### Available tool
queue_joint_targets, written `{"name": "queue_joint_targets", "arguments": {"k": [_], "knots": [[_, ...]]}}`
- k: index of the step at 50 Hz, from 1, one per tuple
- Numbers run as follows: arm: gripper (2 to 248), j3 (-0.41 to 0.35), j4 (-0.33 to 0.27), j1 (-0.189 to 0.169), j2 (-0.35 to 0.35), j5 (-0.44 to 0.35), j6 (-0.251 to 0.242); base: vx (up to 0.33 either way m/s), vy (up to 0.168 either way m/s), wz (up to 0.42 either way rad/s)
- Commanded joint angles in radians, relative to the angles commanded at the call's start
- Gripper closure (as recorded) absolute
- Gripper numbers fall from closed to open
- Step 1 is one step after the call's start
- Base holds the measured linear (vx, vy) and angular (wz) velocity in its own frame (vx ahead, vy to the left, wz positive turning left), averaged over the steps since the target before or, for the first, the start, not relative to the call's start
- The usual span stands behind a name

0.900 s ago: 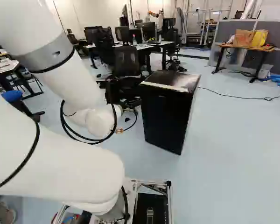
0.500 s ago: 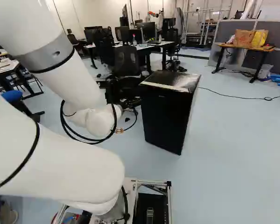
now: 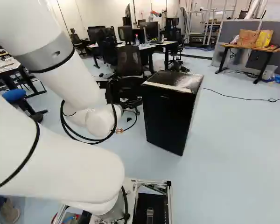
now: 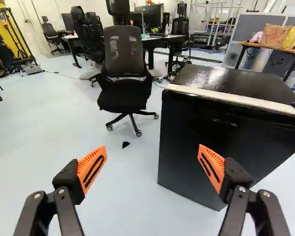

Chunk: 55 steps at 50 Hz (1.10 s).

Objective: Grab a drink from the fridge

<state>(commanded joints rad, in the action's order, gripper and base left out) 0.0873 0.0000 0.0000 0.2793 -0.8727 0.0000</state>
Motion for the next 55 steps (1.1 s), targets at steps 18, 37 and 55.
{"name": "queue_joint_targets", "arguments": {"k": [18,37,55], "knots": [[3,0.0,0.0,0.0,0.0,0.0,0.0,0.002,0.047,-0.062],[3,0.0,0.0,0.0,0.0,0.0,0.0,-0.001,0.055,-0.133],[3,0.0,0.0,0.0,0.0,0.0,0.0,0.039,0.075,-0.147]]}}
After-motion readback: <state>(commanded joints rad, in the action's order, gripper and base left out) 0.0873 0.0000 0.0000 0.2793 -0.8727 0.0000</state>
